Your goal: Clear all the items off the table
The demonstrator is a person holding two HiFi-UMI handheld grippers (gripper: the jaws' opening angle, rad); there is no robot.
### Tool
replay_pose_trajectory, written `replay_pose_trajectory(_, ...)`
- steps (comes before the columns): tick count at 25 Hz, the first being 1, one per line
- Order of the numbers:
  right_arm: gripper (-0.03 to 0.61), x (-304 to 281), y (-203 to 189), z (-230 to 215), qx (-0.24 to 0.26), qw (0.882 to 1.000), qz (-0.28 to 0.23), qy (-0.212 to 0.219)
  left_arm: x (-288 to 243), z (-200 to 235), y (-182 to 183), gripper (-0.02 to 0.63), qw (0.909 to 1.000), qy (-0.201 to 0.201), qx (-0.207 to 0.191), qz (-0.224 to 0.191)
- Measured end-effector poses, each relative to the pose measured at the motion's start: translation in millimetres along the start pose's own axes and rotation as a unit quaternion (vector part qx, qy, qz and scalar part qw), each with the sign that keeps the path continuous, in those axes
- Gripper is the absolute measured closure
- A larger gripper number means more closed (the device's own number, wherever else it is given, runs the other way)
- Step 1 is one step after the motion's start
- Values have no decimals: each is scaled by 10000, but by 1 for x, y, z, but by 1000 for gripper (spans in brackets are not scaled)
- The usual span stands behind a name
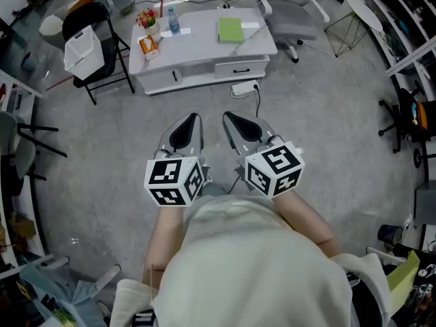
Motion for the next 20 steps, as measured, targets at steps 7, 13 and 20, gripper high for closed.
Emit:
replay_pose_trajectory(7, 580, -58, 10, 6, -53, 10000, -44, -19, -21, 53, 16, 606, 10000, -26, -9, 51)
replay_pose_trajectory(13, 580, -91, 15, 11, -26, 10000, -35, -17, -35, 84, 25, 606, 10000, -61, -5, 65)
replay_pose_trajectory(20, 580, -122, 17, 10, -14, 10000, 36, 9, -49, 109, 26, 606, 9999, -43, 64, 104)
Point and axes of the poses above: the fingertips, and each gripper's own axes: x backward along the fingers, z to its left, y out of its top, the point moved 10 cm from there along x, backward along the fingers, and after that the axes turned 3 degrees about -y, right-handed, at the moved point
